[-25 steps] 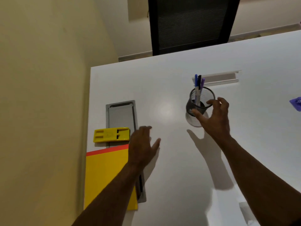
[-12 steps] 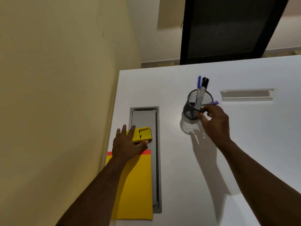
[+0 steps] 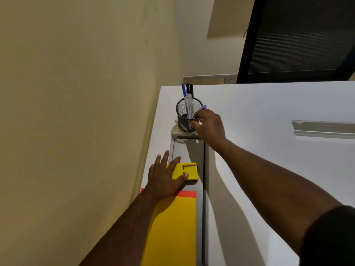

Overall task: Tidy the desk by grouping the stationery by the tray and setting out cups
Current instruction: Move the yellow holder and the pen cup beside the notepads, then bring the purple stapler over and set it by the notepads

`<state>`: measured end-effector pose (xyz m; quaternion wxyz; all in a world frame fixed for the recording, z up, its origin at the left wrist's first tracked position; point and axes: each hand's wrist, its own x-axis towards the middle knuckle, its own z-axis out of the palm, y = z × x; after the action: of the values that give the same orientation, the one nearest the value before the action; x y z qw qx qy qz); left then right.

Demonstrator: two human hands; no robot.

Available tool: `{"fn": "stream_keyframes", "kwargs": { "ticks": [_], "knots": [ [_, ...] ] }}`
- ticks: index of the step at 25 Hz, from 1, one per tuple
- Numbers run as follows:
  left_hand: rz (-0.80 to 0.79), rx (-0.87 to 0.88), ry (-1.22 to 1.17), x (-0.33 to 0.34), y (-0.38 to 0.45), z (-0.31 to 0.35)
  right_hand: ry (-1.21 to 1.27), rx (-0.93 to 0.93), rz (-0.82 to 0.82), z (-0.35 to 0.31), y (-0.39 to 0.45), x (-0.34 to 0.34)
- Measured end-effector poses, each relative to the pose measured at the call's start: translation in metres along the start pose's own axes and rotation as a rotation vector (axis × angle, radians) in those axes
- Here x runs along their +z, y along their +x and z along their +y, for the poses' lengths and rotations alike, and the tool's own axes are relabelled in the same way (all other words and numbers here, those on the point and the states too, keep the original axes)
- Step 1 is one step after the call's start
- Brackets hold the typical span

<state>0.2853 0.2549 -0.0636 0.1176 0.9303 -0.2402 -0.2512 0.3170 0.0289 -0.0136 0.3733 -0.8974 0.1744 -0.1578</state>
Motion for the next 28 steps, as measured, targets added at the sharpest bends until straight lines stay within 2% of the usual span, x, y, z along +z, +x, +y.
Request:
{"fn": "stream_keyframes", "kwargs": {
  "ticks": [6, 10, 13, 17, 19, 20, 22, 24, 26, 28],
  "knots": [
    [-0.057, -0.006, -0.016, -0.005, -0.001, 0.003, -0.016, -0.050, -0.095, -0.023, 0.028, 0.044],
    [-0.052, 0.001, -0.012, -0.007, -0.001, 0.003, -0.067, -0.044, -0.144, -0.031, 0.027, 0.044],
    [-0.050, 0.033, 0.001, -0.007, -0.002, 0.001, -0.100, -0.055, -0.067, -0.025, 0.001, 0.026],
    [-0.086, 0.076, 0.058, -0.012, -0.001, -0.002, -0.011, -0.027, 0.028, 0.004, -0.068, -0.010],
    [-0.040, 0.074, 0.094, -0.014, -0.006, 0.001, -0.007, 0.036, 0.059, 0.028, -0.105, -0.033],
    [0.037, 0.082, 0.109, -0.013, -0.010, 0.007, -0.023, 0.075, 0.083, 0.042, -0.123, -0.046],
    [0.238, 0.146, 0.134, -0.005, -0.018, 0.037, -0.072, 0.176, 0.135, 0.068, -0.154, -0.074],
    [0.337, 0.254, 0.129, 0.009, -0.021, 0.086, -0.106, 0.285, 0.180, 0.091, -0.178, -0.102],
    [0.243, 0.384, 0.139, 0.031, -0.024, 0.140, -0.138, 0.351, 0.221, 0.111, -0.196, -0.133],
    [0.052, 0.471, 0.172, 0.056, -0.027, 0.190, -0.180, 0.401, 0.268, 0.131, -0.212, -0.166]
  ]
}}
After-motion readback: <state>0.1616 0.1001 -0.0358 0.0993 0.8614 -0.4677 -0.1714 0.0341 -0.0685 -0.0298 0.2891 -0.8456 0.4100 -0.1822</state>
